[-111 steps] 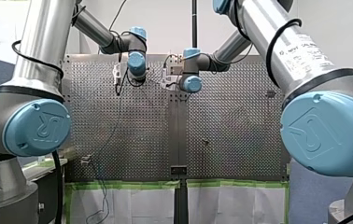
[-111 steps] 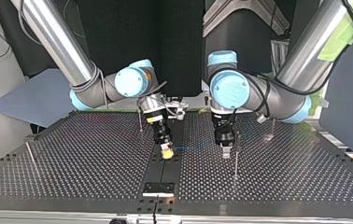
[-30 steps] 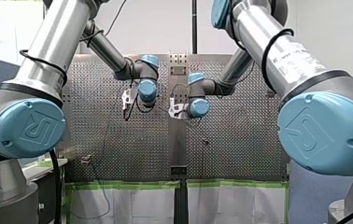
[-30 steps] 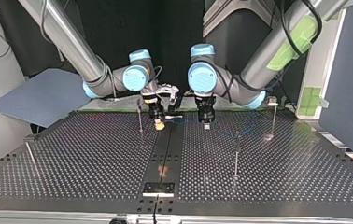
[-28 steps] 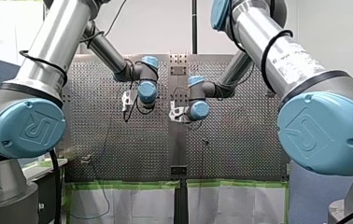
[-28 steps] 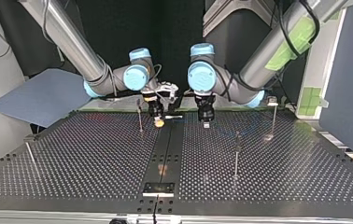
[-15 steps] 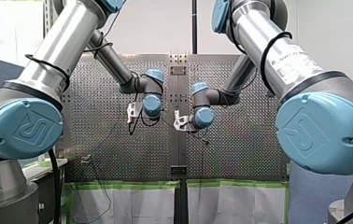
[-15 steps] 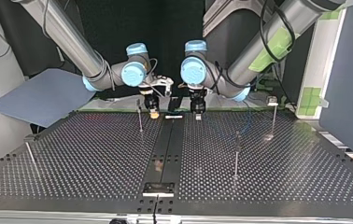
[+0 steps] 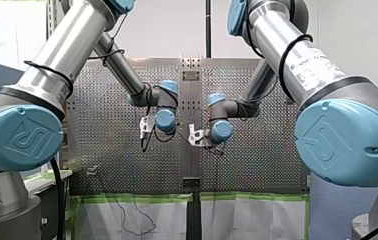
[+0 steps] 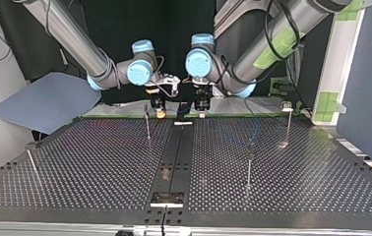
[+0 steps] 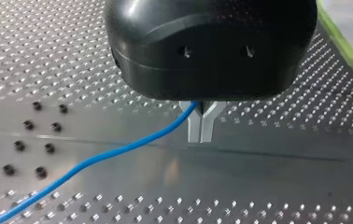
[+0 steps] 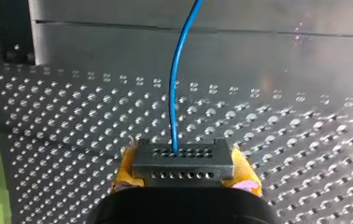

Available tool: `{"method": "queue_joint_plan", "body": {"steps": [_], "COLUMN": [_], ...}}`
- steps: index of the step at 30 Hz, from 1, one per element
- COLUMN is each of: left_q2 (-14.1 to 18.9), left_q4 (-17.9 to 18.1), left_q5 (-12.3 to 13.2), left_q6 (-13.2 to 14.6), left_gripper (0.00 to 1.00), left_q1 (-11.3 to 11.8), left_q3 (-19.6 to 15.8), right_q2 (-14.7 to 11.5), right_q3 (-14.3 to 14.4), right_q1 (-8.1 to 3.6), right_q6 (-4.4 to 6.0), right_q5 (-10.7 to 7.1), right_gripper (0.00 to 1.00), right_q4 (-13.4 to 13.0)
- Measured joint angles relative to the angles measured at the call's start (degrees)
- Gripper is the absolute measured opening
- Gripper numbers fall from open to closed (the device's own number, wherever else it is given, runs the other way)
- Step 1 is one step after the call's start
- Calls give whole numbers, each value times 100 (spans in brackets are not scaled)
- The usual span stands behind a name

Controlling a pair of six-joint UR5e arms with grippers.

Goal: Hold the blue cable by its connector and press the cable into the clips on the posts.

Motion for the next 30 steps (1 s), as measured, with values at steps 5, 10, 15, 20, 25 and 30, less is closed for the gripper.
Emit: {"method": "queue_joint_plan", "body": {"steps": [5, 10, 15, 20, 25, 30], "left_q2": [-198, -432, -674, -758, -829, -965], "left_q4": [177, 388, 467, 509, 548, 627], "left_q5": [43, 36, 24, 16, 14, 15], "left_q6": [4, -31, -83, -102, -133, -146], "left_gripper": [0, 0, 0, 0, 0, 0], "left_q1": [-86, -166, -223, -290, -373, -474], "left_q3": [-2, -2, -2, -2, -2, -1], "right_q2": [0, 1, 2, 2, 1, 2], "right_q3": [224, 450, 678, 930, 1172, 1375], "right_q1": [-59, -106, -129, -164, -184, -202], "right_q6": [30, 26, 15, 20, 7, -1], "right_q5": [2, 23, 105, 169, 279, 409], "right_gripper": [0, 0, 0, 0, 0, 0], "right_q4": [-218, -412, -601, -839, -996, -1115]}}
